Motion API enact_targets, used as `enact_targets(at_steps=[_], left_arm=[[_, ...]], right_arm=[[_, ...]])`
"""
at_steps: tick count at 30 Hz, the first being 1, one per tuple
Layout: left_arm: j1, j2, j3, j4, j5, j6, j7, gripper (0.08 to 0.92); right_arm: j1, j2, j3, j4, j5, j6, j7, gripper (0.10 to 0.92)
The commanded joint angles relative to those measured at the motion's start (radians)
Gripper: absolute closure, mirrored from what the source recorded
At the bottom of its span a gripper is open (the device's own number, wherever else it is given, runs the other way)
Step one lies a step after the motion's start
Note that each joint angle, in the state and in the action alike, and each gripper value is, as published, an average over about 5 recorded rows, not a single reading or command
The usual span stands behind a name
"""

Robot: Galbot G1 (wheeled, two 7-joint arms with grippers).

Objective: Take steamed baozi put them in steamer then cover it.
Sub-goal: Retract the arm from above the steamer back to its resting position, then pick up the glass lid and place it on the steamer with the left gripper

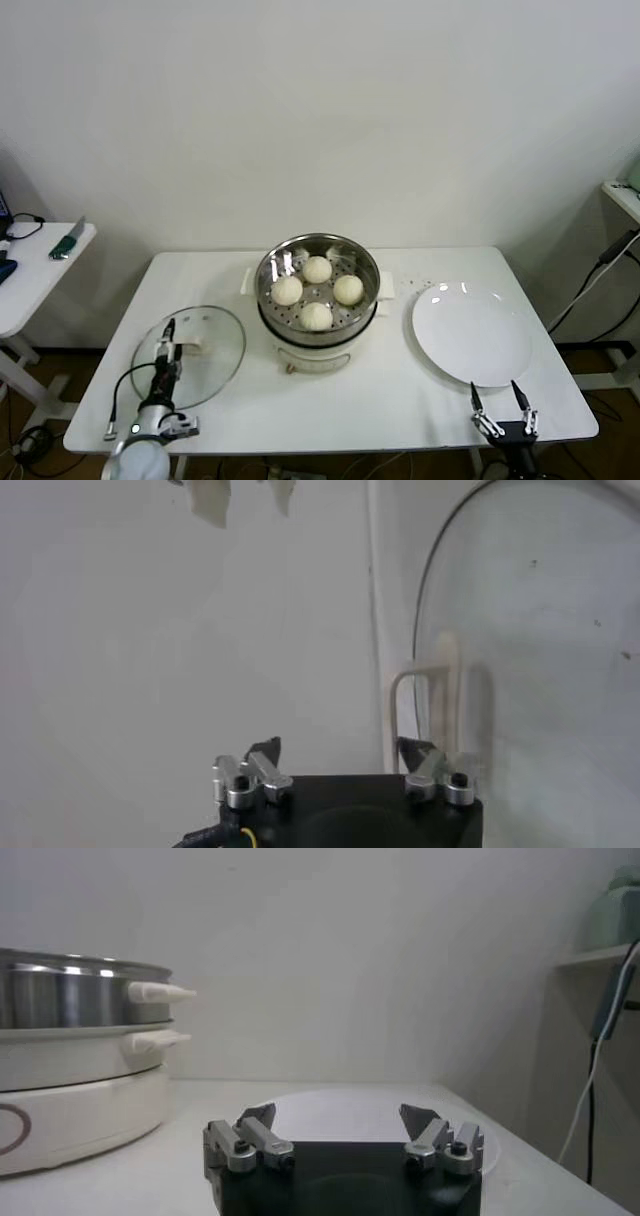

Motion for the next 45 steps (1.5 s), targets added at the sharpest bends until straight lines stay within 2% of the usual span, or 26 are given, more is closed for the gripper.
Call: enact_targets(at_steps=[1, 12, 21, 27, 34, 45], left_arm=[[-0.019, -0.002, 0.006, 0.025, -0.011, -0.009, -0.004, 0.293], [-0.026, 0.010, -0.001, 0.056, -0.014, -0.016, 0.003, 0.613], [-0.001, 0.019, 0.001, -0.011, -0.046, 0.011, 0.030, 0.853], [0.040, 0.052, 0.016, -0.152, -0.119, 0.085, 0.102, 0.872], [0.071, 0.158, 0.043, -0.371, -0.336, 0.263, 0.259, 0.872], [0.036, 0.252, 0.088, -0.564, -0.369, 0.473, 0.343, 0.872]], right_arm=[[0.000, 0.007, -0.001, 0.003, -0.007, 0.002, 0.000, 0.203], [-0.014, 0.013, 0.003, 0.013, -0.024, 0.014, 0.000, 0.203], [-0.021, 0.022, 0.009, 0.027, -0.030, 0.017, 0.000, 0.203], [-0.028, 0.024, 0.016, 0.039, -0.035, 0.018, 0.001, 0.203], [-0.035, 0.028, 0.022, 0.051, -0.082, 0.000, 0.023, 0.203], [-0.036, 0.027, 0.015, 0.054, -0.101, -0.010, 0.031, 0.203]])
